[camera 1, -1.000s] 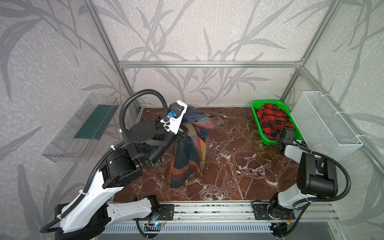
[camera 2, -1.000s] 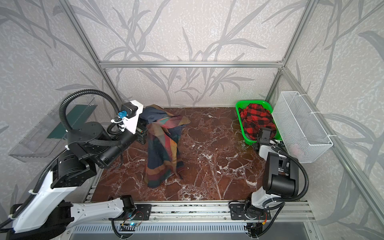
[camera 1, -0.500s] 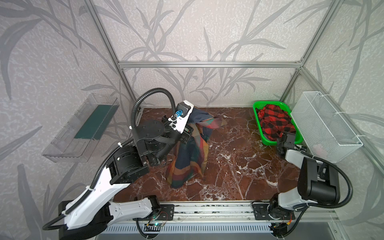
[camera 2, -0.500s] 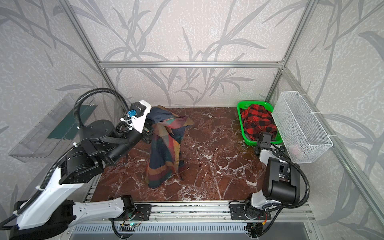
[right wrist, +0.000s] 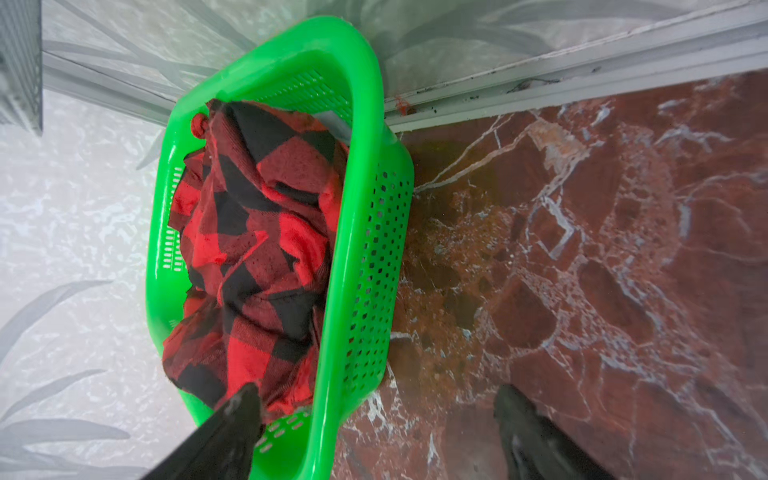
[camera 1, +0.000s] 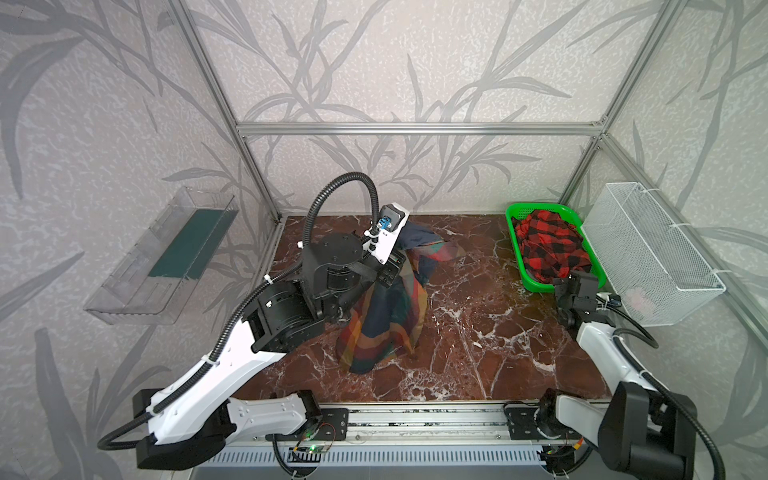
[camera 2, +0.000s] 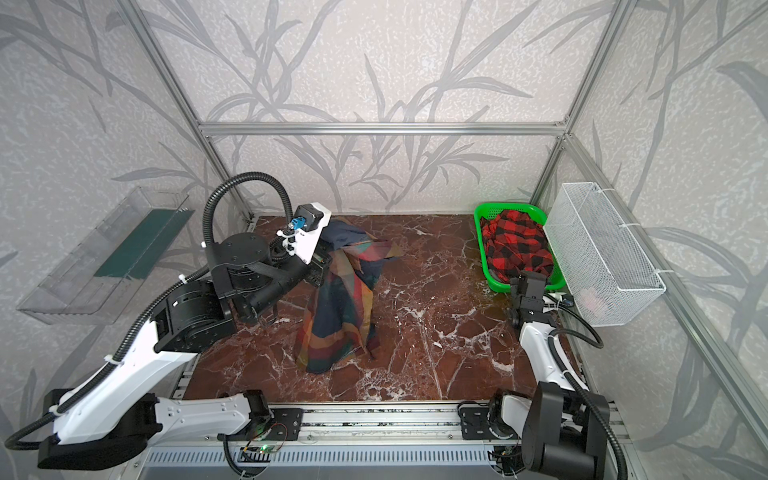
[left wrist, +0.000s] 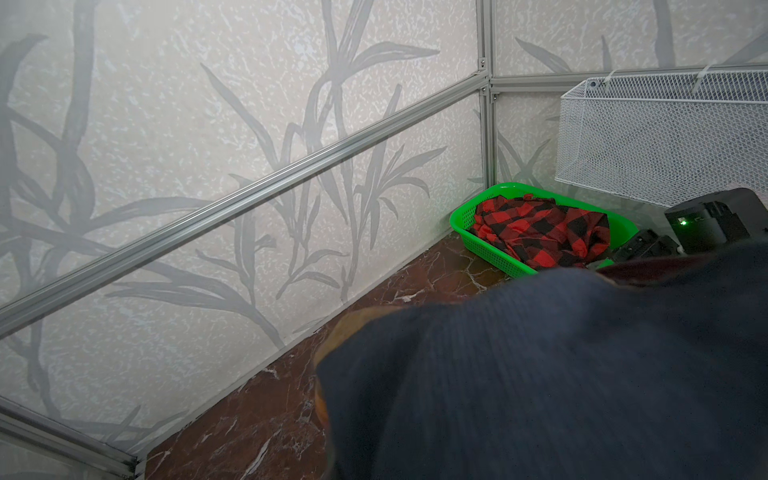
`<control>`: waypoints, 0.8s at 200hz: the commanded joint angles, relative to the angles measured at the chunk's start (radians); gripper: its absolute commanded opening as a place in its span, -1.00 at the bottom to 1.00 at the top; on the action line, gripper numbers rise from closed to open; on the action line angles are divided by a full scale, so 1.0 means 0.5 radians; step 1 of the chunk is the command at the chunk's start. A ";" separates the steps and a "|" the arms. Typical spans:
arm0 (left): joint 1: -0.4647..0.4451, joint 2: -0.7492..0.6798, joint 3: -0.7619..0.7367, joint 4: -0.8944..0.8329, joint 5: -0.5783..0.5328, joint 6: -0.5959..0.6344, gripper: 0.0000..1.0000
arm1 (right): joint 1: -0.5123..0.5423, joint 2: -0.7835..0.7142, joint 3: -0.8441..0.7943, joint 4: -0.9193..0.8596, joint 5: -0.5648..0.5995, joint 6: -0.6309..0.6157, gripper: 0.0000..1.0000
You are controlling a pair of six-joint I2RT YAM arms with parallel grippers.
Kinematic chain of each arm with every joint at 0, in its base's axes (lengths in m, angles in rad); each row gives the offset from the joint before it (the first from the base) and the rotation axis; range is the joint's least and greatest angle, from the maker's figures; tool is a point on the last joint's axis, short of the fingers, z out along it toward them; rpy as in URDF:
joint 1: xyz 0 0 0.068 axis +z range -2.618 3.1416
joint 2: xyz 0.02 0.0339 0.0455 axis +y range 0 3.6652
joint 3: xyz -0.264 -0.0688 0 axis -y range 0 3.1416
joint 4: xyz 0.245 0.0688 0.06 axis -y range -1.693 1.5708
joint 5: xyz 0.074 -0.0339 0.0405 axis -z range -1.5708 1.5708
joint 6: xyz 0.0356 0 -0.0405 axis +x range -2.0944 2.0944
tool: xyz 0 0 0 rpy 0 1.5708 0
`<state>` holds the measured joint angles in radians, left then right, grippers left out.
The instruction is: Fold and stack the long sleeve shirts
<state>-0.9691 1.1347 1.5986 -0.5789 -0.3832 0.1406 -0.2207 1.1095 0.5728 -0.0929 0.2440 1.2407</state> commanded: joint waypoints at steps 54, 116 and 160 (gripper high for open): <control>0.346 0.145 -0.092 -0.098 0.651 -0.319 -1.00 | 0.862 -0.596 0.010 -0.302 -0.203 -0.670 0.72; 0.482 0.343 -0.092 -0.167 0.783 -0.507 -1.00 | 1.496 -0.728 0.480 -0.467 -0.689 -0.795 0.53; 0.484 0.375 -0.248 -0.055 0.892 -0.688 -1.00 | 1.661 -0.683 0.581 -0.260 -0.788 -0.447 0.56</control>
<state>-0.7300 1.3266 1.5211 -0.6380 0.0174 -0.1200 0.5896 0.7517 0.8257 -0.2516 -0.1066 0.9131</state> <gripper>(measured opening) 0.048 0.774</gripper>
